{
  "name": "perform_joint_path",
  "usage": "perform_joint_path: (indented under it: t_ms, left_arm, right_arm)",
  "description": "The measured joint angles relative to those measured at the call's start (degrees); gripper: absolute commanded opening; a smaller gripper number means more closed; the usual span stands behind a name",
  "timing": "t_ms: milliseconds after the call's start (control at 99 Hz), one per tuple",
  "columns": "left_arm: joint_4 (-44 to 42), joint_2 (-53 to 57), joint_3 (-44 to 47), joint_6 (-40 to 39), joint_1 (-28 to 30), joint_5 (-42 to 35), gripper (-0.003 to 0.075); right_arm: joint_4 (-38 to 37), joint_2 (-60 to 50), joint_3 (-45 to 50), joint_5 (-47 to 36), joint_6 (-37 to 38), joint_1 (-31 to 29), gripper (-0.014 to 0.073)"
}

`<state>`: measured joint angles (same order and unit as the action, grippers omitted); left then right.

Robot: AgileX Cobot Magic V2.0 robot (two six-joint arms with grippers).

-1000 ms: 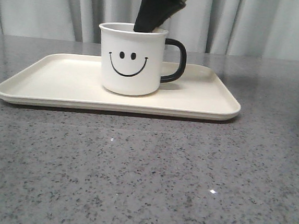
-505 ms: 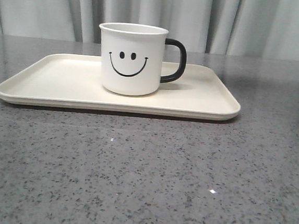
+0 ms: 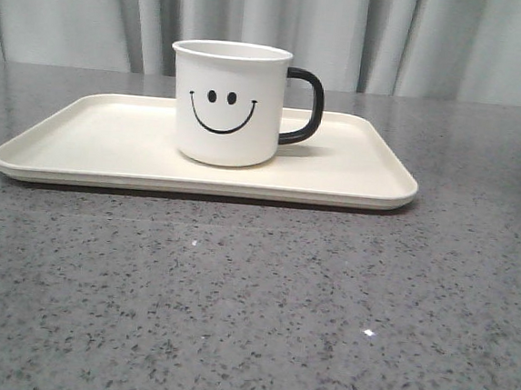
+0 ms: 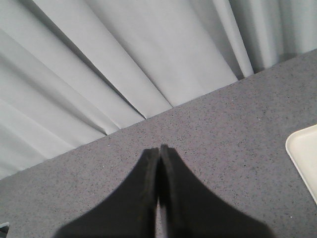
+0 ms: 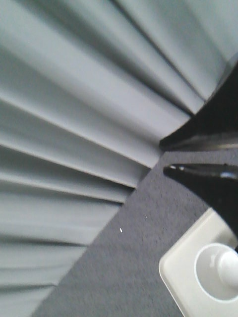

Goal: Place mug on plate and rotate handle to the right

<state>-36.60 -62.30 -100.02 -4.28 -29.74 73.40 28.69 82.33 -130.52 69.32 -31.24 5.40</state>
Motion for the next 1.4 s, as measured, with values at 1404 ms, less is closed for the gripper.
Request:
perform_joint_path:
  t_ms: [1404]
  left_arm:
    - [4.78, 12.77, 24.2, -11.72, 0.0, -7.09, -0.002]
  right_arm:
    - [-13.33, -57.49, 83.01, -32.29, 16.62, -13.44, -0.0058]
